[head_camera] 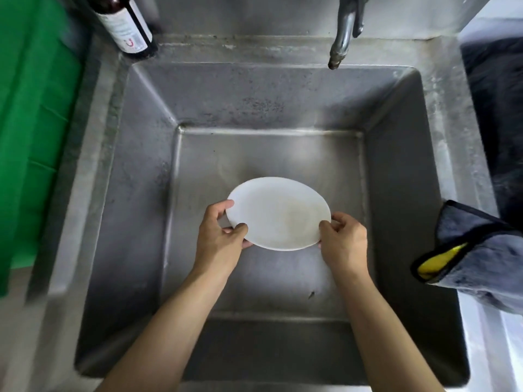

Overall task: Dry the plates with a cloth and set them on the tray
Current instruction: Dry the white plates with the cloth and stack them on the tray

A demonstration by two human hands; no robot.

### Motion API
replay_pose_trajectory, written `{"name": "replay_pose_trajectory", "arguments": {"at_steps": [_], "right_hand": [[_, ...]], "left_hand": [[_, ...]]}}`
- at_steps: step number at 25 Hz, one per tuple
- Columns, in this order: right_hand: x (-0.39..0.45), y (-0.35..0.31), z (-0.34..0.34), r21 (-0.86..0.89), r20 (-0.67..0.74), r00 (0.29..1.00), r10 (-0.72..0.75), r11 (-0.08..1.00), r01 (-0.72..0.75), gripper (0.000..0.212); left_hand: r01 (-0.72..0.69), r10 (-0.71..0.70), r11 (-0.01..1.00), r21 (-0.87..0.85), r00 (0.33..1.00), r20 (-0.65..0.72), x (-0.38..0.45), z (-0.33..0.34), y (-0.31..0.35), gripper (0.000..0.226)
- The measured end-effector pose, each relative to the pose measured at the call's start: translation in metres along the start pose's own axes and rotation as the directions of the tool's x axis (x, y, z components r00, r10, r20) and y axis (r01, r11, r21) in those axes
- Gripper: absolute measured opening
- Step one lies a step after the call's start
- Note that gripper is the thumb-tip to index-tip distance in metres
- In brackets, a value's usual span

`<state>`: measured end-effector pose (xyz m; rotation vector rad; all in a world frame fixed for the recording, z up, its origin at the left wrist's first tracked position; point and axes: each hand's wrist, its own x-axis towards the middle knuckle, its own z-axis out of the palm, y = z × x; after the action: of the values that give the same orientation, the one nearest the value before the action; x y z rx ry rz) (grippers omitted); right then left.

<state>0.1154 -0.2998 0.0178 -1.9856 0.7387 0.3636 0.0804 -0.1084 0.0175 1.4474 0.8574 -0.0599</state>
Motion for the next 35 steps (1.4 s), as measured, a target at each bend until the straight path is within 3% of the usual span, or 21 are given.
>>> {"name": "replay_pose_trajectory", "arguments": {"at_steps": [3, 6, 9, 13, 16, 20, 23, 27, 31, 33, 35], "right_hand": [[-0.022, -0.002, -0.006, 0.02, 0.049, 0.995, 0.087, 0.996, -0.088, 0.019], [-0.045, -0.008, -0.012, 0.182, 0.077, 0.978, 0.193, 0.962, -0.204, 0.02], [-0.071, -0.018, -0.015, 0.315, 0.099, 0.968, 0.231, 0.916, -0.251, 0.022], [-0.099, -0.026, -0.015, 0.345, 0.111, 0.963, 0.246, 0.899, -0.269, 0.029], [-0.107, -0.029, -0.021, 0.312, 0.145, 0.968, 0.206, 0.919, -0.243, 0.037], [-0.106, -0.035, -0.049, 0.184, 0.135, 0.988, 0.082, 0.977, -0.106, 0.034], [-0.096, -0.034, -0.081, 0.014, -0.024, 0.995, -0.098, 0.995, 0.098, 0.036], [-0.08, -0.023, -0.124, -0.221, -0.24, 0.883, -0.404, 0.908, 0.355, 0.036], [-0.062, -0.001, -0.159, -0.467, -0.447, 0.757, -0.476, 0.846, 0.255, 0.042], [-0.052, 0.014, -0.174, -0.549, -0.449, 0.786, -0.425, 0.825, 0.132, 0.052], [-0.042, 0.03, -0.181, -0.602, -0.375, 0.878, -0.296, 0.798, 0.012, 0.077]], "left_hand": [[0.016, -0.018, 0.999, -0.05, 0.999, -0.027, -0.014, -0.011, 0.014, 0.051], [0.093, -0.101, 0.988, -0.123, 0.993, -0.054, -0.03, -0.017, 0.029, 0.05], [0.244, -0.235, 0.952, -0.185, 0.97, 0.067, -0.054, -0.014, 0.04, 0.037], [0.316, -0.263, 0.897, -0.309, 0.943, 0.202, -0.073, -0.012, 0.053, 0.065], [0.28, -0.208, 0.9, -0.334, 0.95, 0.235, -0.08, -0.012, 0.065, 0.076], [0.238, -0.192, 0.911, -0.336, 0.967, 0.165, -0.085, -0.006, 0.082, 0.074], [0.22, -0.183, 0.932, -0.289, 0.972, 0.149, -0.092, 0.001, 0.095, 0.071], [0.205, -0.16, 0.956, -0.208, 0.964, 0.214, -0.109, 0.013, 0.11, 0.07], [0.216, -0.167, 0.959, -0.182, 0.953, 0.252, -0.128, 0.024, 0.116, 0.066], [0.217, -0.163, 0.959, -0.18, 0.948, 0.274, -0.136, 0.027, 0.12, 0.066], [0.209, -0.155, 0.964, -0.166, 0.944, 0.291, -0.142, 0.029, 0.123, 0.071]]}}
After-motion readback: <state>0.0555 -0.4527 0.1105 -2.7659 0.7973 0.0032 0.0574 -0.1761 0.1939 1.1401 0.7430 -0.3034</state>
